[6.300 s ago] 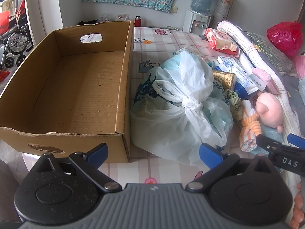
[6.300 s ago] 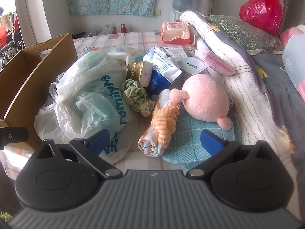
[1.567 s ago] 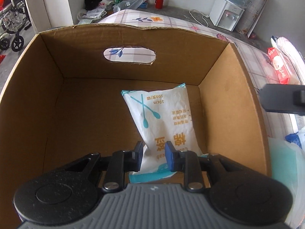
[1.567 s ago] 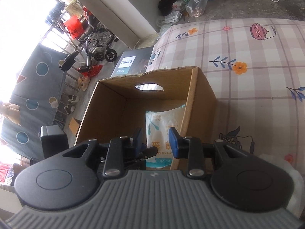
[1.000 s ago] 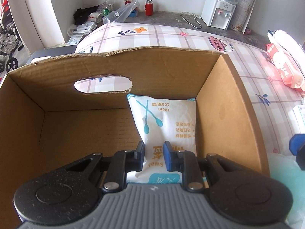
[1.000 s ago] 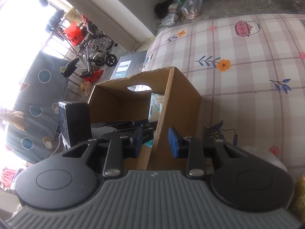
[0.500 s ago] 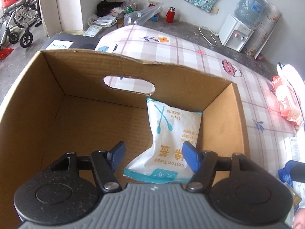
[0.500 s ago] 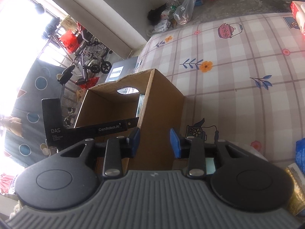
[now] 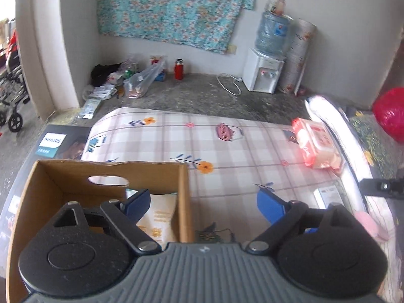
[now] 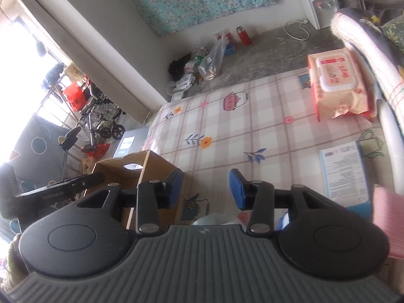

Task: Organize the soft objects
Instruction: 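Reach the left gripper to the blue-and-white box and grasp it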

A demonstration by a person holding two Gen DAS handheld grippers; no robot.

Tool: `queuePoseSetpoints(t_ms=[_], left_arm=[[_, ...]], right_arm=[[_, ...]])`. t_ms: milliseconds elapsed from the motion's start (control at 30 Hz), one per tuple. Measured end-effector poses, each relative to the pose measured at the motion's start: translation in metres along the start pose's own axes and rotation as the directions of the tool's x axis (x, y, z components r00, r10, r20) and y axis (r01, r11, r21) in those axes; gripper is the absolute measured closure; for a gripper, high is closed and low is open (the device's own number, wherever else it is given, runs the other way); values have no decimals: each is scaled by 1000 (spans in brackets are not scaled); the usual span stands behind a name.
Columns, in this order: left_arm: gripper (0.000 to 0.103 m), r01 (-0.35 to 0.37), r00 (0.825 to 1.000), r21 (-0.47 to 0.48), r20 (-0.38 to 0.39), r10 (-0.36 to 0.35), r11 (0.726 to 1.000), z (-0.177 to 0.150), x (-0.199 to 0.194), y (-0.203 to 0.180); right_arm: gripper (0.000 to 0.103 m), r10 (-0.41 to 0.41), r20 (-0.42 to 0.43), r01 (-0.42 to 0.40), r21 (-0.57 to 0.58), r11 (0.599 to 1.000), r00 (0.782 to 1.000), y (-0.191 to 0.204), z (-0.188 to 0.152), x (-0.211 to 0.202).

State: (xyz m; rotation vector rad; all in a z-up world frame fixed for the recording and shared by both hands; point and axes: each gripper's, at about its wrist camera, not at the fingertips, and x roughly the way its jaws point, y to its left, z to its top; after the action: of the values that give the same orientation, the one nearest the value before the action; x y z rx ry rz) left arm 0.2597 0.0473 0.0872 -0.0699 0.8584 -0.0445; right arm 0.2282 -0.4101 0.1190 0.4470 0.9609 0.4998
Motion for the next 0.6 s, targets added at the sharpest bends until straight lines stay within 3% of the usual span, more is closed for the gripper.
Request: queuePoseSetpoints(t_ms=[267,367,600], left_arm=[[14,133,983,148,-144,-112,980,-2,84,-119],[26,202,959,172,-236,-159,964,-8,120,-152],[36,314,887,111,-387,-250,943,-17,182,-197]], right_arm=[[62,-95,-32,99,135,986,995,-97,14,-17],[62,-143,-80,154,153,976,986,-123,18,-2],[62,-210,-200,243,160,957,957,-169,29,46]])
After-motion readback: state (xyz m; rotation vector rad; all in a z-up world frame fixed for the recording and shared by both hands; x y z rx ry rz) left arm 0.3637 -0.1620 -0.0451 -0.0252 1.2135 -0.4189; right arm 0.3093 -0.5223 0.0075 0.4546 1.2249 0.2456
